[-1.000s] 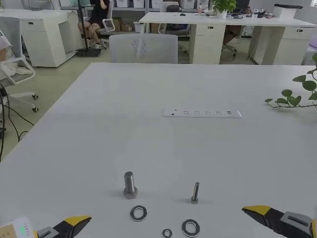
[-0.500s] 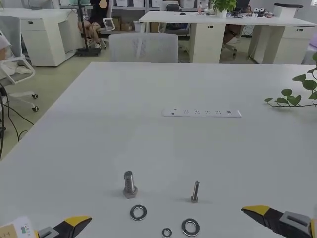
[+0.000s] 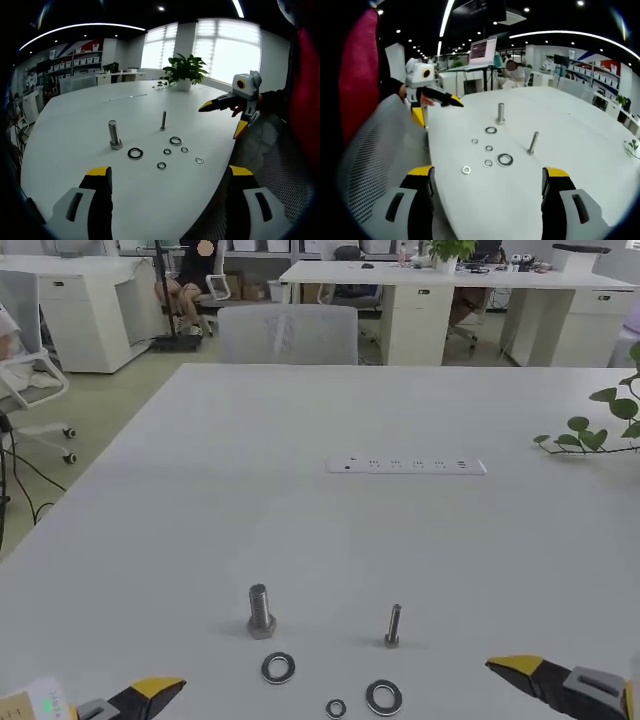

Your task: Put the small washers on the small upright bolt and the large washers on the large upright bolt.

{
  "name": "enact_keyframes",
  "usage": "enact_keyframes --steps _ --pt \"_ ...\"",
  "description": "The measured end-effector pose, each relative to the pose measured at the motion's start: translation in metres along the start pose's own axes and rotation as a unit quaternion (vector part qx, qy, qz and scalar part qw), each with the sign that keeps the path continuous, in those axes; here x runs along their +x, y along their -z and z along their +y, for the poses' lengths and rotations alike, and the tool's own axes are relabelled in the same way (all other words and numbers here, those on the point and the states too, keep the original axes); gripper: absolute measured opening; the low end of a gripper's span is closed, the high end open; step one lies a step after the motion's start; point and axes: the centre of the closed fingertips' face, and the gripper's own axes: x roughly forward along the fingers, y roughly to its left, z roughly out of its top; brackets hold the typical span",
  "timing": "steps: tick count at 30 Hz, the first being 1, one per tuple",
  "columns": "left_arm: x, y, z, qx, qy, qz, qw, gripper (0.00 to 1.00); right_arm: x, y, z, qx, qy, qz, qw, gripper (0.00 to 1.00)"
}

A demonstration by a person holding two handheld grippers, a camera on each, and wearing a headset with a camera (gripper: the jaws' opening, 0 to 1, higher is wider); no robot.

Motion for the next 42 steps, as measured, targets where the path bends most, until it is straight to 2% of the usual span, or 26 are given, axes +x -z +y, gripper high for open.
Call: enact_keyframes --steps 13,29,36,42 --pt "0.000 0.003 0.005 0.001 0.004 0.004 1.0000 0.94 0.001 0.001 0.000 0.001 -0.003 0.003 1.0000 0.90" --pt "0.003 0.001 -0.002 0.006 0.008 0.006 0.9999 0.94 0.001 0.002 0.001 -0.001 -0.001 0.005 1.0000 0.89" --pt "0.006 0.004 -0.009 0.006 0.012 0.013 0.9998 0.94 0.001 0.005 0.004 0.000 -0.003 0.010 0.9999 0.88" --pt "0.006 0.002 -0.008 0.011 0.014 0.014 0.9997 0.94 0.001 0.001 0.001 -0.010 -0.003 0.013 0.9999 0.88"
